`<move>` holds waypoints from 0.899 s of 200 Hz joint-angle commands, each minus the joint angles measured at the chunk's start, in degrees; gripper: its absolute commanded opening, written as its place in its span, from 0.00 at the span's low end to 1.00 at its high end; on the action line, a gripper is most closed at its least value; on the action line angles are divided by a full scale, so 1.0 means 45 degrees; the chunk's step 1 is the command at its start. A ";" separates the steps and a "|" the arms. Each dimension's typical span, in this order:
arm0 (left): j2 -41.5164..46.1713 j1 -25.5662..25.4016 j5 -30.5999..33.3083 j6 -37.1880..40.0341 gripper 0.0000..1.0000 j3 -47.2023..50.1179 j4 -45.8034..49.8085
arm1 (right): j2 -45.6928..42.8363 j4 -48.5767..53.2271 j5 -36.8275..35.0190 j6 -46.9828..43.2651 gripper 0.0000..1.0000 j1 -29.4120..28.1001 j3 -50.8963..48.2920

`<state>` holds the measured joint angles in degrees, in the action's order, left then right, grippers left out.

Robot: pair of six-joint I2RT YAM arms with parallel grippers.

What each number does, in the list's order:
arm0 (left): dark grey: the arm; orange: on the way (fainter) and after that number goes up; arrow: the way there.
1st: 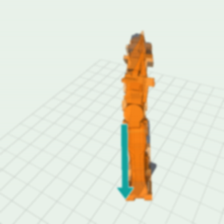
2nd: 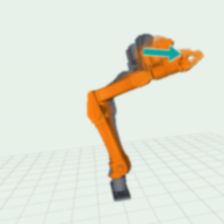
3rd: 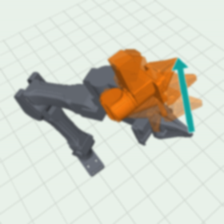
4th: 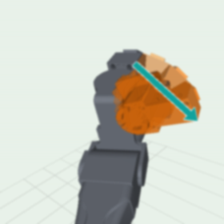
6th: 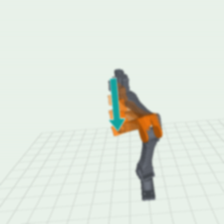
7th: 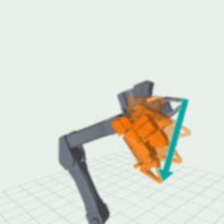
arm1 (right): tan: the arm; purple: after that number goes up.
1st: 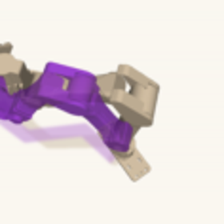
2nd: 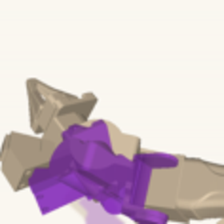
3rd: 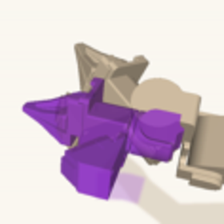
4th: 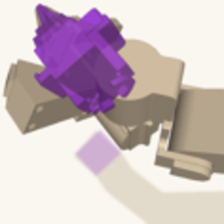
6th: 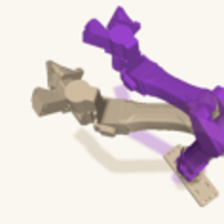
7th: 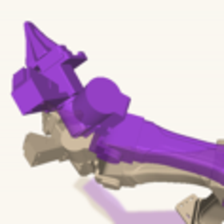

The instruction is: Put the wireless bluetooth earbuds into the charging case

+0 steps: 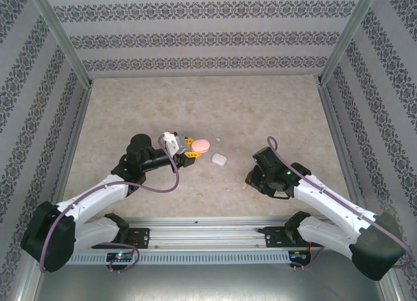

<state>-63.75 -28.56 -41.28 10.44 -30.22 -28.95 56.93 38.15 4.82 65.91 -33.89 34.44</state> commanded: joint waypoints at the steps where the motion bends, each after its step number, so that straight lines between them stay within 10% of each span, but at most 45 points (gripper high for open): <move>1: -0.0251 -0.0139 -0.0435 -0.0405 0.16 -0.0140 -0.0142 | -0.0135 -0.0490 0.0505 0.0028 0.29 0.0331 -0.0317; 180: -0.1993 -0.0114 -0.2403 -0.2315 0.16 -0.0424 -0.1298 | 0.3806 -0.2262 0.1786 -0.2637 0.27 -0.3465 0.6827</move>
<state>-73.17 -28.42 -49.32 -0.32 -31.11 -32.16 72.55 28.56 11.44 56.07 -49.28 61.30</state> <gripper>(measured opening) 0.278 0.275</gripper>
